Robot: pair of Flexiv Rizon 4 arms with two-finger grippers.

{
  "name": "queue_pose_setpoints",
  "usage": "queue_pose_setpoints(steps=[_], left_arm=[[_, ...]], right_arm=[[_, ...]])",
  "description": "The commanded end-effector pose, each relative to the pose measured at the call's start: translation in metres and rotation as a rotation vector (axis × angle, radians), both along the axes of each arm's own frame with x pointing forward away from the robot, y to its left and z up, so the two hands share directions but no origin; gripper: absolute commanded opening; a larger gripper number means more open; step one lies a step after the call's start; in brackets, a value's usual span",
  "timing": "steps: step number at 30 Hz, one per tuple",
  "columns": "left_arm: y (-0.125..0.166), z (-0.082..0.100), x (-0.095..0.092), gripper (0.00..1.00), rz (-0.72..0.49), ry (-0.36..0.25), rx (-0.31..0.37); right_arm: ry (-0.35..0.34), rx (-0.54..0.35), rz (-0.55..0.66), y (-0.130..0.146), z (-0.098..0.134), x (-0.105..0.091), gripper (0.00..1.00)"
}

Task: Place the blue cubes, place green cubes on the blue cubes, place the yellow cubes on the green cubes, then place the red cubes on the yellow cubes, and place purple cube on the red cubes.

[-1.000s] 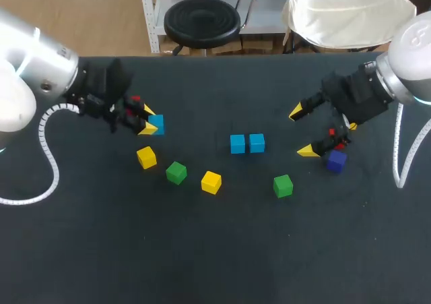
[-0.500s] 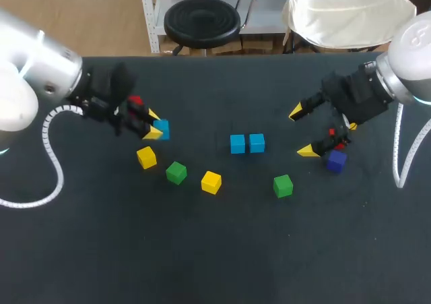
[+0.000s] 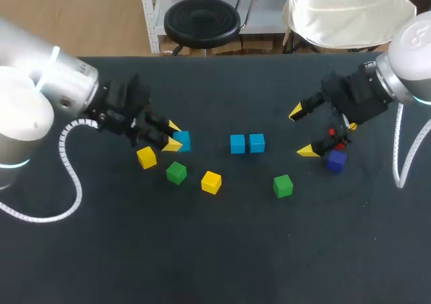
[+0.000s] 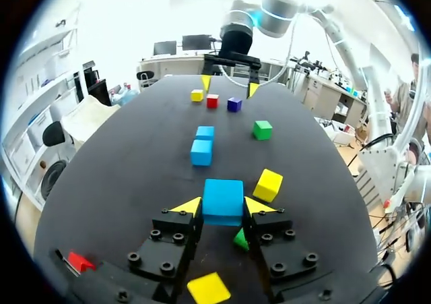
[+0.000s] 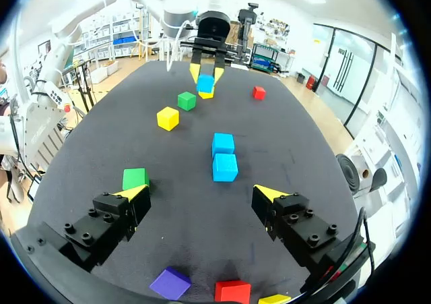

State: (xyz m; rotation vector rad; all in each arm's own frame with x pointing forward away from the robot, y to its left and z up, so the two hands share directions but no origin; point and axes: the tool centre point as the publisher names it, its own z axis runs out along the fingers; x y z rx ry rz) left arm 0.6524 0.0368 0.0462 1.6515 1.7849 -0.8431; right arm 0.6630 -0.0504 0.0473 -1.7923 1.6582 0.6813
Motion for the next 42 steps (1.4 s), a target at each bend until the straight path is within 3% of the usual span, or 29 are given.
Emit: queue_pose_setpoints(steps=[1, 11, 32, 36, 42], left_arm=[[-0.018, -0.004, 0.000, 0.00, -0.024, -0.003, 0.019], [-0.032, -0.016, -0.003, 0.00, -0.012, 0.008, 0.055], [-0.032, -0.016, -0.003, 0.00, -0.012, 0.008, 0.055], [-0.043, -0.011, 0.017, 0.00, -0.031, -0.023, 0.047], [-0.054, -0.017, 0.034, 0.00, -0.039, -0.027, 0.055]], right_arm=[[-0.001, 0.002, 0.001, 0.000, 0.000, 0.000, 1.00], [-0.001, 0.002, 0.001, 0.000, 0.000, 0.000, 1.00], [-0.001, 0.002, 0.001, 0.000, 0.000, 0.000, 1.00], [-0.001, 0.002, 0.001, 0.000, 0.000, 0.000, 1.00], [-0.001, 0.002, 0.001, 0.000, 0.000, 0.000, 1.00]])
